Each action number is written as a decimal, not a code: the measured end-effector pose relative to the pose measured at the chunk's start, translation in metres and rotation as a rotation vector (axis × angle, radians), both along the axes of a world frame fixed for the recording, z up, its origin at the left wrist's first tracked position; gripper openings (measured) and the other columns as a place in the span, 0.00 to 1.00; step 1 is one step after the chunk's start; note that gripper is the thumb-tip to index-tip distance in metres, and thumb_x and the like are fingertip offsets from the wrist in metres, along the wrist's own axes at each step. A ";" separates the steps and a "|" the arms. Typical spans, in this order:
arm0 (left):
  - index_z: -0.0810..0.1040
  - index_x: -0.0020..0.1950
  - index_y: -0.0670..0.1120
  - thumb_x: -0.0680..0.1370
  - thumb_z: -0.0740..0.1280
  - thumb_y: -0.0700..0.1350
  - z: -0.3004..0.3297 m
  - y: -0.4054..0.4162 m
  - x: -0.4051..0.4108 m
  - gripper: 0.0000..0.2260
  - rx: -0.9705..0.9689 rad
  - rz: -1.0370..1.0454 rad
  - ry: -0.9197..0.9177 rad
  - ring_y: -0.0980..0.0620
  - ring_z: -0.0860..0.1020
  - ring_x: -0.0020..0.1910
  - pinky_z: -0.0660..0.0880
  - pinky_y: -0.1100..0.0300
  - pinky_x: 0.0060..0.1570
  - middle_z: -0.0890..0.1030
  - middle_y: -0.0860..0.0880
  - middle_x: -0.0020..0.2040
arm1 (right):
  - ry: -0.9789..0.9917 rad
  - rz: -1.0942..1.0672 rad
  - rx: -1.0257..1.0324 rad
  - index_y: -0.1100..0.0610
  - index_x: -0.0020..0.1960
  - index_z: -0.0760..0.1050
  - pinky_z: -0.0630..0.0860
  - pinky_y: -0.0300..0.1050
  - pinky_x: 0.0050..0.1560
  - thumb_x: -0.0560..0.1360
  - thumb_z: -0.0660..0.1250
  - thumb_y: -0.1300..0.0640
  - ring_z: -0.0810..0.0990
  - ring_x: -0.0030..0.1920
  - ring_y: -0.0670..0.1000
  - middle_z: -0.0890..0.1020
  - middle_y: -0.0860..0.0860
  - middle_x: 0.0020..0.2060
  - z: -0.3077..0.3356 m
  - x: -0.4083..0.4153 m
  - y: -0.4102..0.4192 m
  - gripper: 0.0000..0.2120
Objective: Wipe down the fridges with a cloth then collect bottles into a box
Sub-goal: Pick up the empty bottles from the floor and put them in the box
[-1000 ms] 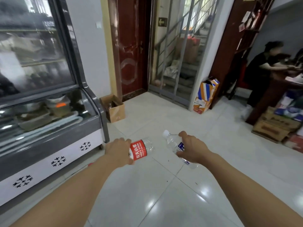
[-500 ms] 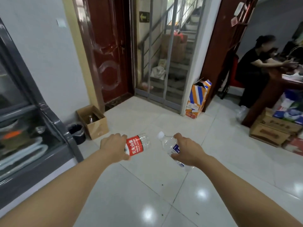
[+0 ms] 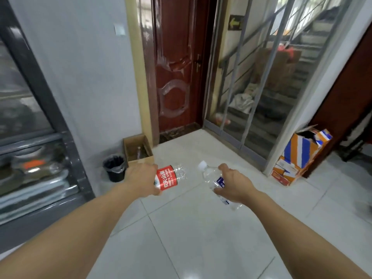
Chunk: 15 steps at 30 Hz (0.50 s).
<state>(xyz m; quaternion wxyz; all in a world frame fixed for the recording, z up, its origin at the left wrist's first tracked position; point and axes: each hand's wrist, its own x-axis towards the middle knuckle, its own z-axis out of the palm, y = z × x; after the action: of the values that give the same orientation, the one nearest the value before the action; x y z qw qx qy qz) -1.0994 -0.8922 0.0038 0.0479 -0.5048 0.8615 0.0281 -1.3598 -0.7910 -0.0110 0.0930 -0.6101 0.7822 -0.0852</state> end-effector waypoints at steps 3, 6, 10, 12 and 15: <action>0.65 0.67 0.52 0.66 0.72 0.62 -0.007 -0.051 -0.024 0.34 0.023 0.051 0.009 0.51 0.76 0.57 0.74 0.52 0.56 0.76 0.52 0.60 | 0.000 0.041 -0.008 0.53 0.65 0.61 0.74 0.45 0.39 0.70 0.69 0.46 0.75 0.43 0.53 0.77 0.53 0.52 -0.001 -0.030 -0.059 0.28; 0.66 0.65 0.52 0.65 0.72 0.62 -0.012 -0.109 -0.054 0.34 0.029 0.068 0.016 0.51 0.76 0.56 0.74 0.54 0.54 0.76 0.51 0.58 | 0.011 0.070 -0.011 0.52 0.65 0.61 0.77 0.46 0.42 0.71 0.69 0.47 0.76 0.45 0.52 0.78 0.52 0.52 0.001 -0.059 -0.118 0.28; 0.67 0.64 0.52 0.65 0.72 0.64 -0.018 -0.196 -0.100 0.33 0.028 0.073 0.024 0.50 0.76 0.56 0.74 0.53 0.53 0.76 0.51 0.58 | 0.017 0.080 -0.020 0.53 0.62 0.63 0.77 0.48 0.42 0.70 0.68 0.48 0.78 0.45 0.54 0.78 0.51 0.48 0.005 -0.103 -0.205 0.25; 0.67 0.64 0.52 0.65 0.71 0.63 -0.017 -0.238 -0.123 0.33 0.032 0.074 0.031 0.50 0.76 0.56 0.73 0.55 0.53 0.76 0.51 0.58 | 0.045 0.081 -0.012 0.52 0.63 0.63 0.77 0.48 0.41 0.70 0.68 0.48 0.78 0.45 0.53 0.78 0.51 0.49 0.007 -0.126 -0.246 0.26; 0.68 0.63 0.51 0.65 0.72 0.62 -0.011 -0.292 -0.155 0.31 0.025 0.091 0.048 0.50 0.76 0.55 0.73 0.55 0.52 0.76 0.51 0.57 | 0.053 0.070 -0.005 0.52 0.64 0.61 0.73 0.45 0.39 0.70 0.69 0.47 0.77 0.44 0.53 0.78 0.52 0.50 0.008 -0.160 -0.300 0.27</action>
<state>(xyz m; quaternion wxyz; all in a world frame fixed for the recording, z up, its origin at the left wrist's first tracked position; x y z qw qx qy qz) -1.2544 -1.1842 -0.0072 0.0321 -0.5418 0.8382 0.0530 -1.5195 -1.0907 -0.0034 0.0738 -0.6394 0.7623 -0.0677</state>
